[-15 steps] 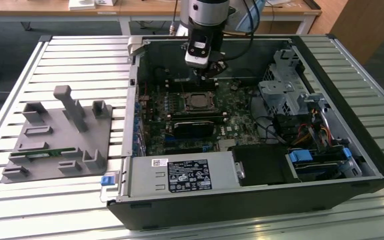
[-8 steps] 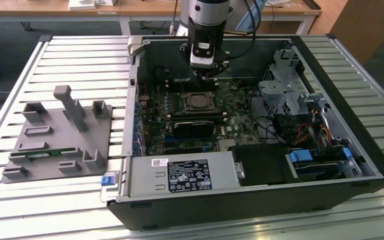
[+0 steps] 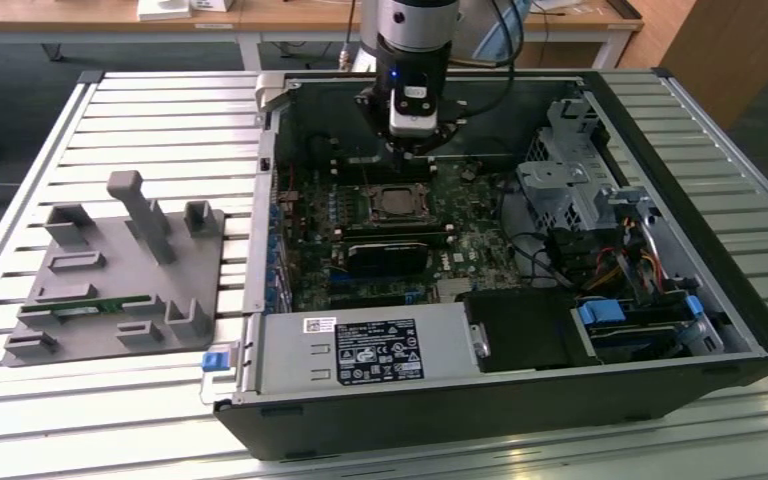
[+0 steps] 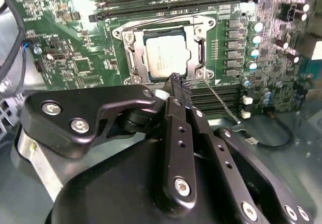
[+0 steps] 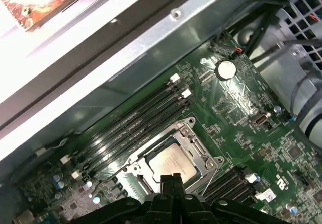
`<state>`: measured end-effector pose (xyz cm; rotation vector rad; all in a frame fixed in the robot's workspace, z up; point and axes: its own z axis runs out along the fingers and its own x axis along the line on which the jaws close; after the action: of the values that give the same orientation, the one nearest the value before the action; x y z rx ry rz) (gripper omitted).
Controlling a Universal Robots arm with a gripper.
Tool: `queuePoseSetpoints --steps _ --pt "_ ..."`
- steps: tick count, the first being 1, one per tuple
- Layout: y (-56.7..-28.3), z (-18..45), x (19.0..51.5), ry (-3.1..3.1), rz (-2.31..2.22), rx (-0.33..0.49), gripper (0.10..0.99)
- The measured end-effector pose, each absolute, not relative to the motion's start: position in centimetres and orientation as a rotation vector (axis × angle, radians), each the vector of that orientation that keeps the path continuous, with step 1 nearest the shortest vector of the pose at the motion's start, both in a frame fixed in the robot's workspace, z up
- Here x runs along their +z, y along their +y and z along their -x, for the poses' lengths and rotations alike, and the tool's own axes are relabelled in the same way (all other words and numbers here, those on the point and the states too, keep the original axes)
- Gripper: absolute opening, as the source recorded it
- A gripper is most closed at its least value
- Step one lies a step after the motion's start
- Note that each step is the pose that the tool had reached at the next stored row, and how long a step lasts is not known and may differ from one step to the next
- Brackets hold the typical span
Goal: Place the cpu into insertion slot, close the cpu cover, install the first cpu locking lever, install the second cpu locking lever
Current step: 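Install the first cpu locking lever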
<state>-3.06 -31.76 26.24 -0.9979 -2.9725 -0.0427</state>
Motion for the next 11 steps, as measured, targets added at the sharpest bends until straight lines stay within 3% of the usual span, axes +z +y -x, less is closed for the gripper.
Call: queuePoseSetpoints --steps 11 --pt "-31.76 3.06 26.24 -3.035 0.778 -0.042 0.106"
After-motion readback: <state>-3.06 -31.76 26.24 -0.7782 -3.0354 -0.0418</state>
